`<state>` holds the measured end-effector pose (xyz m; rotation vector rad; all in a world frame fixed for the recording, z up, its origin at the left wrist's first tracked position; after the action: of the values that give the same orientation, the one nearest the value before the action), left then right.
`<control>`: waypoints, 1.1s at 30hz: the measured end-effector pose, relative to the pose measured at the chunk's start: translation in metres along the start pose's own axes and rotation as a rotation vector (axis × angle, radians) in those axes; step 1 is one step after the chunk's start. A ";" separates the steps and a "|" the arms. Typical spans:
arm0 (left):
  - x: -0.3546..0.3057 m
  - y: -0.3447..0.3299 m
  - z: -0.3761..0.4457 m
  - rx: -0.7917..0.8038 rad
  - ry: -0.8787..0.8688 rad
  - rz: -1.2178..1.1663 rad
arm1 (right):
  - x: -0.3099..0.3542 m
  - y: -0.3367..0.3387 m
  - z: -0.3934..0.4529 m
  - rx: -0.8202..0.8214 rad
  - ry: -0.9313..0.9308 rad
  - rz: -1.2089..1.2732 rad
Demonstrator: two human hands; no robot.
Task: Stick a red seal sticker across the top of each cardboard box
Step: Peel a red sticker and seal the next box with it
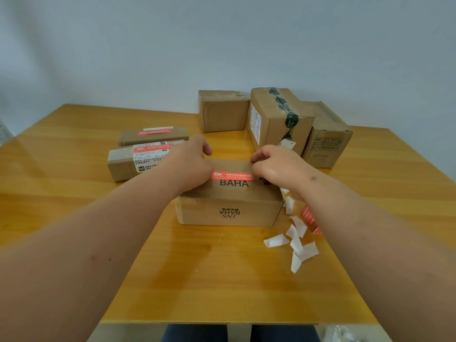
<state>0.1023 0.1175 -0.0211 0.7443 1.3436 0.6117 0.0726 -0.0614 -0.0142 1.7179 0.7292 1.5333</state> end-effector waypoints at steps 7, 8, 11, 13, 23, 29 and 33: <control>0.000 -0.001 -0.007 0.048 0.067 -0.031 | 0.000 -0.005 -0.003 0.045 -0.013 0.085; 0.000 -0.001 -0.008 0.054 0.074 -0.064 | -0.001 -0.005 -0.003 0.041 -0.014 0.090; -0.006 -0.005 -0.010 0.039 0.026 0.048 | -0.001 -0.010 -0.003 -0.001 -0.031 0.025; -0.005 -0.005 -0.010 0.051 0.032 0.014 | 0.000 -0.009 -0.004 0.022 -0.031 0.032; -0.001 0.000 -0.002 0.012 0.027 -0.081 | 0.002 -0.008 0.003 -0.063 -0.044 0.088; -0.001 0.002 -0.004 0.048 -0.022 -0.092 | 0.000 -0.008 -0.001 0.035 0.011 0.079; -0.007 0.006 -0.010 0.081 -0.087 0.026 | 0.000 -0.006 -0.002 0.166 0.024 0.019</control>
<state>0.0916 0.1173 -0.0129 0.8458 1.2866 0.5415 0.0707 -0.0576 -0.0194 1.8344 0.8761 1.5457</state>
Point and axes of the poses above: each hand's wrist, its own z-axis towards the middle knuckle, its own y-axis out of the back of the hand, x = y × z, the point moved 6 cm from there along z, towards the middle knuckle, and after that the axes turned 5 degrees about -x, right-handed, at the moved point
